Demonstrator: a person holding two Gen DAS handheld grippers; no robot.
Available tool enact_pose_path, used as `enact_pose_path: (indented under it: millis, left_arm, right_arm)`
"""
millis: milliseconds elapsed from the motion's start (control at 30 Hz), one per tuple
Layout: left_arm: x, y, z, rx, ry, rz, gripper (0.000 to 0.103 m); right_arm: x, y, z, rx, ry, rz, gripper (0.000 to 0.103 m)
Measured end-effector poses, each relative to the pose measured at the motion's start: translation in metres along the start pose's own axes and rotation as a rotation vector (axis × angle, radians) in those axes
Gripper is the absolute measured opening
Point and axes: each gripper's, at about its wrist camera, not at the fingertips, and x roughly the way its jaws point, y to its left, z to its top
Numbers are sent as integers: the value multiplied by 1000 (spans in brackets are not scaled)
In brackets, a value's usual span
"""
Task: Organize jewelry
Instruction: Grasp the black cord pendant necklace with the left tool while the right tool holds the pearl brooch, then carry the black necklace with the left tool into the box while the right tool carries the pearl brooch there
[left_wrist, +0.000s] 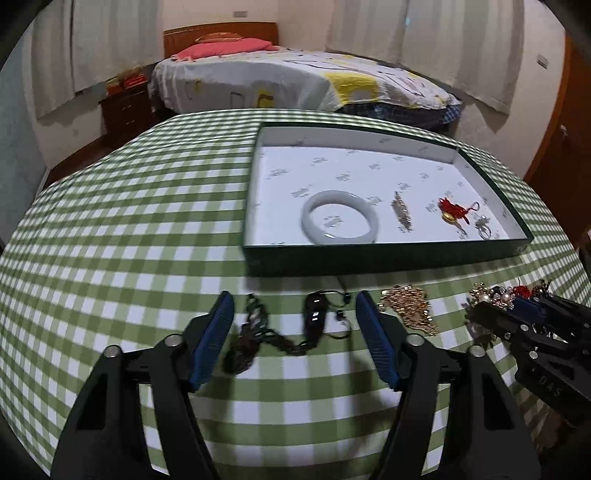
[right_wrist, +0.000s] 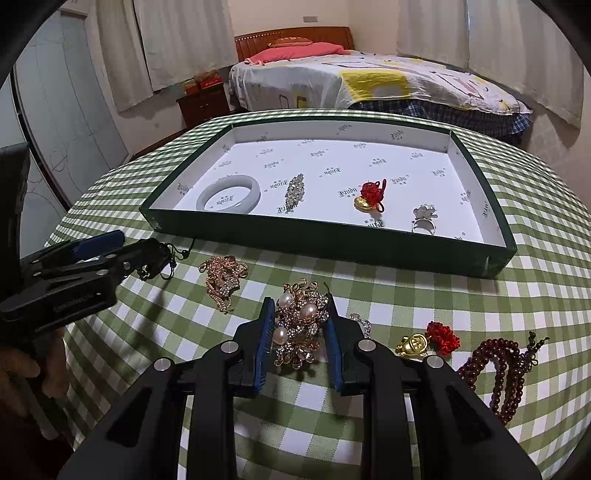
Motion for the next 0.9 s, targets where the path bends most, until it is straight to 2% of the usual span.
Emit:
enact_pose_path:
  millis: [233, 300, 633, 800, 900]
  left_arm:
    - [16, -9, 1, 24, 34, -13, 37]
    - [20, -8, -1, 29, 47, -14, 28]
    - [20, -7, -5, 57, 39, -10, 25]
    - [19, -8, -6, 67, 38, -19, 17]
    - [18, -9, -6, 71, 38, -18, 17]
  right_arm:
    - [-1, -4, 0, 6, 2, 1, 27]
    - [-1, -6, 0, 10, 2, 2, 27]
    - [0, -8, 0, 15, 5, 3, 27]
    - [-1, -9, -1, 14, 2, 2, 27]
    - [-3, -8, -2, 12, -2, 0, 27]
